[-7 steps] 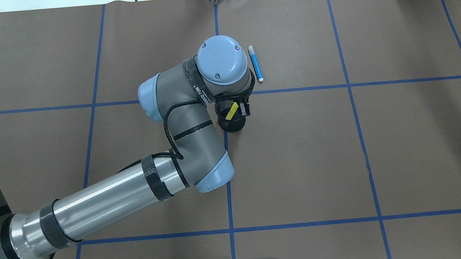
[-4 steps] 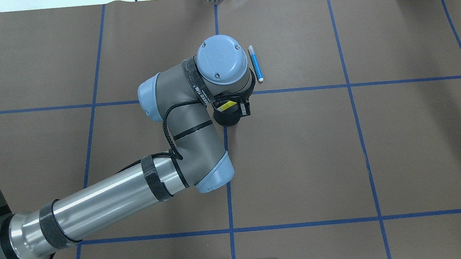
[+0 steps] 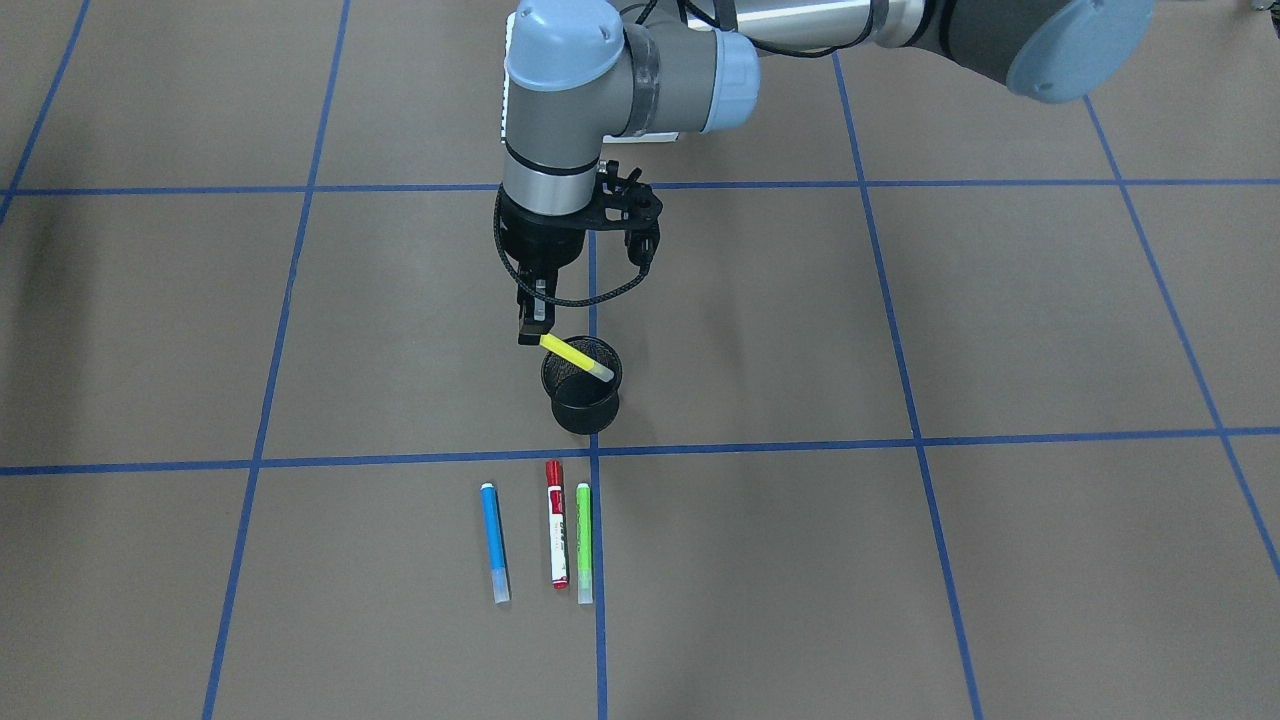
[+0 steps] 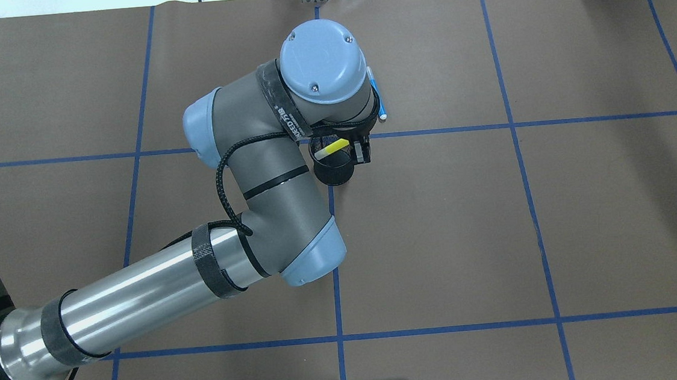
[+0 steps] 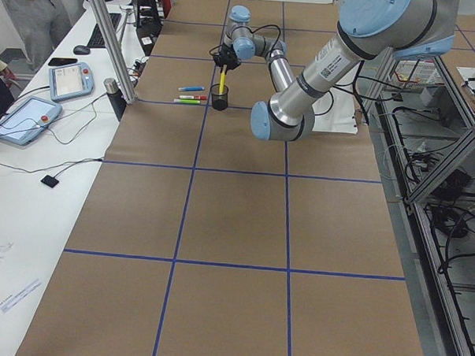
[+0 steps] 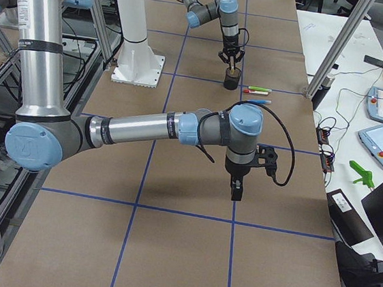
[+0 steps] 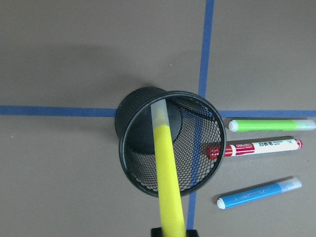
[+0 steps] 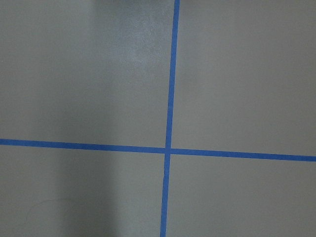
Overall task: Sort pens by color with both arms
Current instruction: 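Lift the yellow highlighter out of the cup with the left gripper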
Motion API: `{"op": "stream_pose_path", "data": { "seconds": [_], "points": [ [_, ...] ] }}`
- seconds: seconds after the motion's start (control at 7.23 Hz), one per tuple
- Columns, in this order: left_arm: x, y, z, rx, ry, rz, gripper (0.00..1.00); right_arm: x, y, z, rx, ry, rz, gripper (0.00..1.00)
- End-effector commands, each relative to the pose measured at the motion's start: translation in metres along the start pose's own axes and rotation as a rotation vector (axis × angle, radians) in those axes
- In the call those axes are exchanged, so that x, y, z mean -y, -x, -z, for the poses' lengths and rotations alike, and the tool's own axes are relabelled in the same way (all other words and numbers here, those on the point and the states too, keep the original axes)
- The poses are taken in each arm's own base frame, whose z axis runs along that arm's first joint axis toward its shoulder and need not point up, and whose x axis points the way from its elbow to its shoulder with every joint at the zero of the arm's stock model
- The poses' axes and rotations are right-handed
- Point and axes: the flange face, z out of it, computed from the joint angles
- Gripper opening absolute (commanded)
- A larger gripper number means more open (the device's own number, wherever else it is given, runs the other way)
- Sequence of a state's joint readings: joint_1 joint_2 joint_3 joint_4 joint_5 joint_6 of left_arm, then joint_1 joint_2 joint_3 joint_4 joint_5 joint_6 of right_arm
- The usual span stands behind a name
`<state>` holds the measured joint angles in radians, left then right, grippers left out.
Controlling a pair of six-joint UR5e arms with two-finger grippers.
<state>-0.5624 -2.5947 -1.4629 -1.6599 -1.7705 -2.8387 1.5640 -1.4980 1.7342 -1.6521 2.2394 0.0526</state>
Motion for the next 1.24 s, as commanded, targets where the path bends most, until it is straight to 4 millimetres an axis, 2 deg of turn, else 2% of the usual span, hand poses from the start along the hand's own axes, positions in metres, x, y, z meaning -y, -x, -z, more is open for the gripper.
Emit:
{"op": "stream_pose_path", "data": {
  "seconds": [0.0, 0.14, 0.41, 0.83, 0.97, 1.11],
  "points": [
    [-0.015, -0.017, 0.038, -0.033, 0.025, -0.041, 0.0, -0.002, -0.002, -0.001, -0.002, 0.003, -0.004, 1.0],
    [-0.021, -0.026, 0.049, -0.057, 0.035, -0.114, 0.0, 0.0, 0.0, 0.001, -0.003, -0.002, -0.001, 1.0],
    [-0.019, -0.035, 0.049, -0.171, 0.028, -0.399, 0.0, -0.001, -0.005, -0.001, -0.011, 0.001, -0.007, 1.0],
    [0.013, -0.036, 0.019, -0.287, 0.007, -0.771, 0.0, 0.004, -0.004, 0.01, -0.011, -0.019, -0.005, 1.0],
    [0.022, -0.04, 0.005, -0.332, -0.016, -0.881, 0.0, 0.003, -0.006, 0.013, -0.01, -0.025, -0.01, 1.0],
    [0.03, -0.048, -0.022, -0.371, -0.043, -0.967, 0.0, 0.004, -0.006, 0.012, -0.011, -0.024, -0.009, 1.0]
  ]
}}
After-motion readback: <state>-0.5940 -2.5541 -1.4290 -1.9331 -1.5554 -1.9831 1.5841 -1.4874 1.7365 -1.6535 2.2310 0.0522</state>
